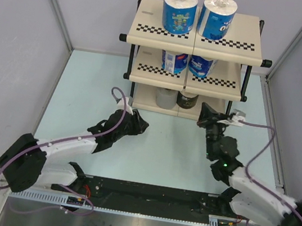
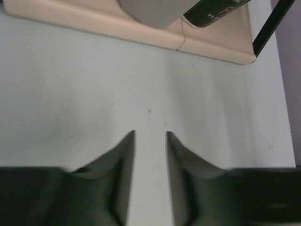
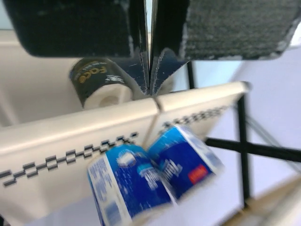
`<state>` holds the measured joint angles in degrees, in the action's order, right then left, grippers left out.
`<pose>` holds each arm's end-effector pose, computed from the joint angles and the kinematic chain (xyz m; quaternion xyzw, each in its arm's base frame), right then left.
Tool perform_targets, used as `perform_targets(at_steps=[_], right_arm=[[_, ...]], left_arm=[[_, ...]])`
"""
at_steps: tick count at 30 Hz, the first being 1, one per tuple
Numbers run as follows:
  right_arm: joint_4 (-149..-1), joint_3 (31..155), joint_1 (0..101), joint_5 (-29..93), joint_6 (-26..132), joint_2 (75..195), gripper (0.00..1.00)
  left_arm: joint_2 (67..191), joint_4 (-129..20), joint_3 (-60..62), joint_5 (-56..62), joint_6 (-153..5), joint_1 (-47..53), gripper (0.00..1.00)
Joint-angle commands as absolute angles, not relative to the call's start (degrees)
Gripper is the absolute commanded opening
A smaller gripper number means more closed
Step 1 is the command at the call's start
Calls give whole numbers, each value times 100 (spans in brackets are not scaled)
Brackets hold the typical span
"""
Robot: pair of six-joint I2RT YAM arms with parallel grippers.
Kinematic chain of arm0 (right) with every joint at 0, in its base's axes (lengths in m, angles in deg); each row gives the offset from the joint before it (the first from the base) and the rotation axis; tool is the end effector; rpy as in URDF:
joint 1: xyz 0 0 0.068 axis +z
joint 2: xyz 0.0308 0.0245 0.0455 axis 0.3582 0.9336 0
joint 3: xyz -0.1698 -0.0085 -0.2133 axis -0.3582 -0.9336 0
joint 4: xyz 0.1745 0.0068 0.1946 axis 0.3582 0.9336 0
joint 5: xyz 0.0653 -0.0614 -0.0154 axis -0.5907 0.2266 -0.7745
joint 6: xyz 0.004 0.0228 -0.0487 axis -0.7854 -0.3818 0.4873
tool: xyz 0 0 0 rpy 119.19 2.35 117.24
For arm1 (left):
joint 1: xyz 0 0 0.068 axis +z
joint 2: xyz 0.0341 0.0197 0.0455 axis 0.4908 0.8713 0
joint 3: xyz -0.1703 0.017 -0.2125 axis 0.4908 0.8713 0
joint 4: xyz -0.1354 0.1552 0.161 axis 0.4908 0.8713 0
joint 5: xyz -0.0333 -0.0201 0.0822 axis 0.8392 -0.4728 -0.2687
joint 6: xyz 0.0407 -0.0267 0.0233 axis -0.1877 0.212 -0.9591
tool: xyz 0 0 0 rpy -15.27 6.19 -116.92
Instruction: Place and organize the paper towels onto the shelf
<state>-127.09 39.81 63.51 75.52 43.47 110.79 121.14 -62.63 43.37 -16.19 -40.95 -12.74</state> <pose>0.1691 0.1269 0.2761 0.1126 0.6081 0.2154 0.7557 0.1870 -0.1600 0.2039 -0.0706 0.8494 -0.2974 0.4302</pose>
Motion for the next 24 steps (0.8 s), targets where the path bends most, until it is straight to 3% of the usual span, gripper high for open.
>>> perform_targets(at_steps=[1, 2, 9, 15, 24], right_arm=[[-8906, 4301, 6370, 7048, 3395, 9428, 2], [-8542, 4336, 6396, 7021, 3343, 8825, 1], [-6360, 4679, 6652, 7196, 2965, 7107, 0], [-5638, 5004, 6678, 7223, 2876, 6736, 0], [-5295, 5005, 6669, 7249, 2797, 6691, 0]], left_arm=[[12600, -7385, 3888, -1727, -3754, -1244, 9], [12888, -7465, 3678, -1727, -3667, -1236, 0], [14066, -8658, 3184, -1578, -2911, -1077, 0], [14938, -10057, 3307, -1472, -1856, -744, 0], [15536, -10498, 3070, -1648, -1644, -436, 0]])
